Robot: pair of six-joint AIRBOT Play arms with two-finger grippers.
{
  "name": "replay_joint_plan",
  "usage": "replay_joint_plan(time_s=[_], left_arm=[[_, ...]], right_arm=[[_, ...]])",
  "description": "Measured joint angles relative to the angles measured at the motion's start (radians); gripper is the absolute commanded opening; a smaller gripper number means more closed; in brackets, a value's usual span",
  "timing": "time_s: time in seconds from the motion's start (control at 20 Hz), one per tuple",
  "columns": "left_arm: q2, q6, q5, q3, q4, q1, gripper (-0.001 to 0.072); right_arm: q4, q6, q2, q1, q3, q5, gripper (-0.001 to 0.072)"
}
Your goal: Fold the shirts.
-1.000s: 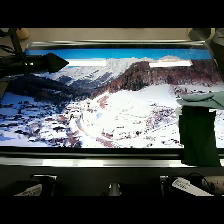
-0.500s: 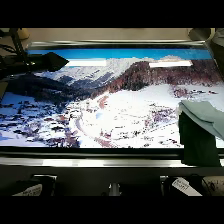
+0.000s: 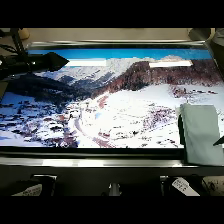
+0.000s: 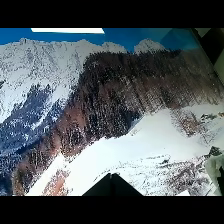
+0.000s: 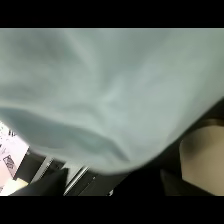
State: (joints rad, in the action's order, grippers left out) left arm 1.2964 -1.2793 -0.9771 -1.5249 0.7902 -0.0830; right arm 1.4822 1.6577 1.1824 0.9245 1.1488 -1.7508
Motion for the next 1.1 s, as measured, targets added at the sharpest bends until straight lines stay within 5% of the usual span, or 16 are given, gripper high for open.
replay_joint_plan(time_s=[0.3, 0.5, 0.55, 0.6, 0.65, 0.75, 0.8, 1.1], left_arm=[[0.006, -0.003, 0.001, -0.011, 0.044, -0.013, 0.0019], [0.072, -0.202, -0.023, -0.090, 0.446, -0.105, 0.0066], [0.094, -0.273, -0.043, -0.104, 0.569, -0.130, 0.0316], [0.120, -0.338, -0.067, -0.116, 0.676, -0.154, 0.0673], [0.147, -0.385, -0.100, -0.123, 0.748, -0.170, 0.0720], [0.208, -0.444, -0.220, -0.127, 0.845, -0.193, 0.0706], [0.228, -0.454, -0.274, -0.114, 0.869, -0.200, 0.0614], [0.198, -0.491, -0.284, -0.001, 0.851, -0.212, 0.0617]], right_arm=[[-0.085, -0.053, 0.000, -0.029, 0.163, 0.265, 0.0617], [-0.129, -0.072, 0.006, -0.288, 0.344, 0.526, 0.0618], [-0.112, -0.071, 0.018, -0.385, 0.365, 0.558, 0.0619], [-0.080, -0.060, 0.039, -0.491, 0.382, 0.572, 0.0624], [-0.047, -0.042, 0.066, -0.585, 0.393, 0.567, 0.0634], [-0.008, -0.010, 0.138, -0.741, 0.408, 0.498, 0.0675], [-0.005, 0.002, 0.180, -0.797, 0.412, 0.446, 0.0675], [-0.016, 0.030, 0.304, -0.912, 0.422, 0.238, 0.0699]])
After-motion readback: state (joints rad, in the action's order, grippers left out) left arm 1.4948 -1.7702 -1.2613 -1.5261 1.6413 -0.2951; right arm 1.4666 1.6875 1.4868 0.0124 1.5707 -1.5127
